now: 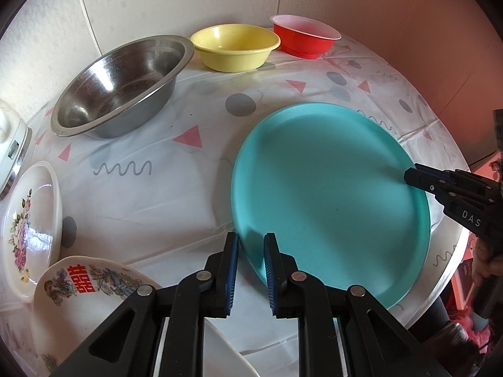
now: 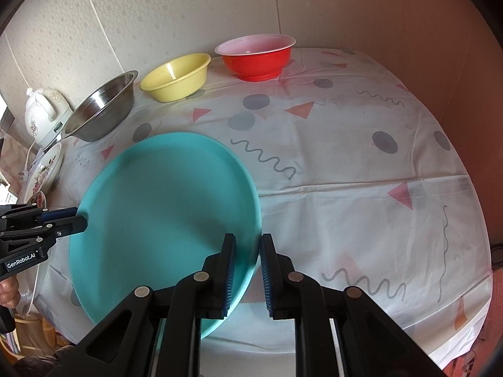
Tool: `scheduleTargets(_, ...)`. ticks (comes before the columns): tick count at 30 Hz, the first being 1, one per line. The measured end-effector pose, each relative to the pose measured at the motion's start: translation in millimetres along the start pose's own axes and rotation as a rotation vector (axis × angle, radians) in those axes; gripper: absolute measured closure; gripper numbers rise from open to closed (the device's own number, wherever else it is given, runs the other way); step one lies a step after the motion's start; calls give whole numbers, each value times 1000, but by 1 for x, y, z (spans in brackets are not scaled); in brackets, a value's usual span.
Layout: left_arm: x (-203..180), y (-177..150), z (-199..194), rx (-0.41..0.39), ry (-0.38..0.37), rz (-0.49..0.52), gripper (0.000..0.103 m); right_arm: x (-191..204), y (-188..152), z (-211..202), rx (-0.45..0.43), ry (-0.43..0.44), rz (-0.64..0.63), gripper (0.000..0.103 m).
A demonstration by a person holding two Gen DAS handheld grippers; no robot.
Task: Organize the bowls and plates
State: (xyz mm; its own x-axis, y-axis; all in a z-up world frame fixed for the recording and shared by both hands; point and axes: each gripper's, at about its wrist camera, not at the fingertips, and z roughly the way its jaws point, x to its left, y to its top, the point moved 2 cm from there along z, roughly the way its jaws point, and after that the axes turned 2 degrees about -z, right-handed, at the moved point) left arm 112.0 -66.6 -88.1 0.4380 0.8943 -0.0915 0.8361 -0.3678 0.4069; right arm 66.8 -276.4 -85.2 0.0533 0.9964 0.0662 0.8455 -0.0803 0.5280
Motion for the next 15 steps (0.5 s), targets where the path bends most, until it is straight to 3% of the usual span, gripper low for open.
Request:
scheduleTargets(7,-4,-4,-2,-19,40,-44,87,1,1,0,12,-24,14,85)
scheduleTargets(10,-3,-5,-5,-33,41,-78,87,2,0,0,19,-14,25,77)
scheduleTargets(15,3,-9,-11,-64,49,-119,87,6,1,1,25,-33,24,73)
